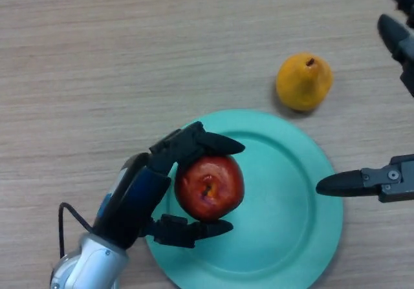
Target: Pick up the red apple and place it on the plate
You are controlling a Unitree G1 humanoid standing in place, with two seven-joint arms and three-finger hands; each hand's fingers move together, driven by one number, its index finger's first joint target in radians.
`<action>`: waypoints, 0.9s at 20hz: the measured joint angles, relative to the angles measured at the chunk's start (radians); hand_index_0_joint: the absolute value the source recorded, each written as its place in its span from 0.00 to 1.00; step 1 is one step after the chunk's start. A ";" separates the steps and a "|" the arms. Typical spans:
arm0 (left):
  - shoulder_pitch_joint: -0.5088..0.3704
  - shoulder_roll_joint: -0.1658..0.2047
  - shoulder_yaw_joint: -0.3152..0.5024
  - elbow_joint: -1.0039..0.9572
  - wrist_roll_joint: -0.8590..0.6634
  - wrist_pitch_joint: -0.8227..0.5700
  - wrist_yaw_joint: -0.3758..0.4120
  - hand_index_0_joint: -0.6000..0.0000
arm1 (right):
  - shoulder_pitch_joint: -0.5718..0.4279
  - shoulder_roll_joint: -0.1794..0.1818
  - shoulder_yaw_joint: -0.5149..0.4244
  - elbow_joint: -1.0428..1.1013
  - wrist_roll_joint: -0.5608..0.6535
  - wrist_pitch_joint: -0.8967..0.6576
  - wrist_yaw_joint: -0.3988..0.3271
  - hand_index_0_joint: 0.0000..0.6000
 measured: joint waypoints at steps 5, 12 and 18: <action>0.016 0.002 -0.033 0.009 0.055 0.081 -0.032 0.00 | 0.024 -0.003 -0.024 0.000 -0.004 -0.001 0.015 0.00; 0.031 0.002 -0.041 -0.059 -0.017 0.209 -0.033 0.75 | 0.024 -0.003 -0.021 -0.001 -0.011 -0.002 0.015 0.00; -0.044 0.017 0.099 -0.620 -0.209 0.467 -0.146 1.00 | 0.015 -0.003 0.004 -0.009 -0.054 -0.002 0.016 0.00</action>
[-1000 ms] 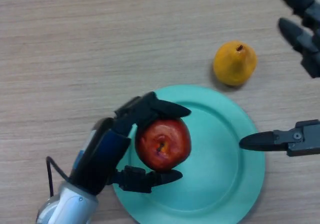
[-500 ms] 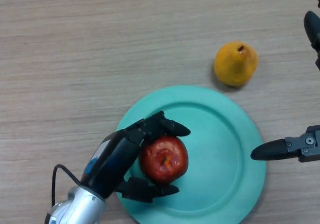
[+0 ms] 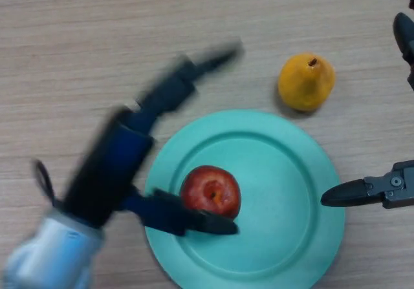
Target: Pick up the red apple and place it on the plate
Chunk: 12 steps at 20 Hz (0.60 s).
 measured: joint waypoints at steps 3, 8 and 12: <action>-0.049 0.037 0.199 -0.124 -0.175 0.224 -0.053 1.00 | -0.009 0.000 0.002 -0.001 -0.004 0.000 0.019 0.00; 0.012 0.053 0.343 -0.062 -0.367 0.188 0.007 1.00 | -0.015 0.000 0.003 -0.006 -0.009 0.000 0.020 0.00; 0.028 0.053 0.352 0.063 -0.368 0.187 0.024 1.00 | -0.025 0.000 0.018 -0.006 -0.009 0.006 0.027 0.00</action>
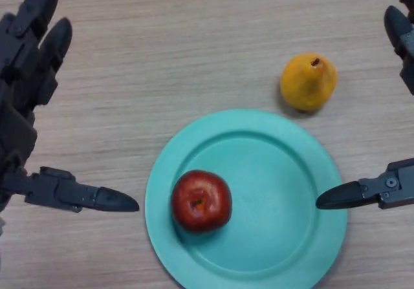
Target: Pick up the red apple and place it on the plate
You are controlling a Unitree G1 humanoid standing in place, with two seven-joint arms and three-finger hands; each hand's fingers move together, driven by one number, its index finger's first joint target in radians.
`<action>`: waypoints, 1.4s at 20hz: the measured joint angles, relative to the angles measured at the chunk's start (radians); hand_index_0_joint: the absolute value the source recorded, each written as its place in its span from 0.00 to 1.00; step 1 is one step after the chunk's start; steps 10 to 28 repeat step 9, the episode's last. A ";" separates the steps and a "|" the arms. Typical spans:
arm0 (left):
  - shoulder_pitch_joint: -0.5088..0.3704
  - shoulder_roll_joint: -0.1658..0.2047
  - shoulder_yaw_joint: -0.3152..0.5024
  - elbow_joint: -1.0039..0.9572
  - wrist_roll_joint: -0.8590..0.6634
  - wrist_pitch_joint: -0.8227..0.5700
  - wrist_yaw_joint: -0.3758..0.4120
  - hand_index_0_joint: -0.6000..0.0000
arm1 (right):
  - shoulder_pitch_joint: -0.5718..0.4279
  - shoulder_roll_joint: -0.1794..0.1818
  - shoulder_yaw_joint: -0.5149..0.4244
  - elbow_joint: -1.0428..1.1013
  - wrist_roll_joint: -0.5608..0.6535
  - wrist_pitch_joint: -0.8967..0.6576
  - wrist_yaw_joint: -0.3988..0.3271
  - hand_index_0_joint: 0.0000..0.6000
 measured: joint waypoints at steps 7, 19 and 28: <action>0.007 0.001 0.065 -0.020 -0.082 0.018 0.040 1.00 | -0.004 0.002 0.074 -0.021 -0.021 0.054 0.000 0.00; 0.000 0.004 0.068 -0.020 -0.080 0.032 0.063 1.00 | -0.007 0.002 0.076 -0.021 -0.022 0.065 0.000 0.00; 0.000 0.004 0.068 -0.020 -0.080 0.032 0.063 1.00 | -0.007 0.002 0.076 -0.021 -0.022 0.065 0.000 0.00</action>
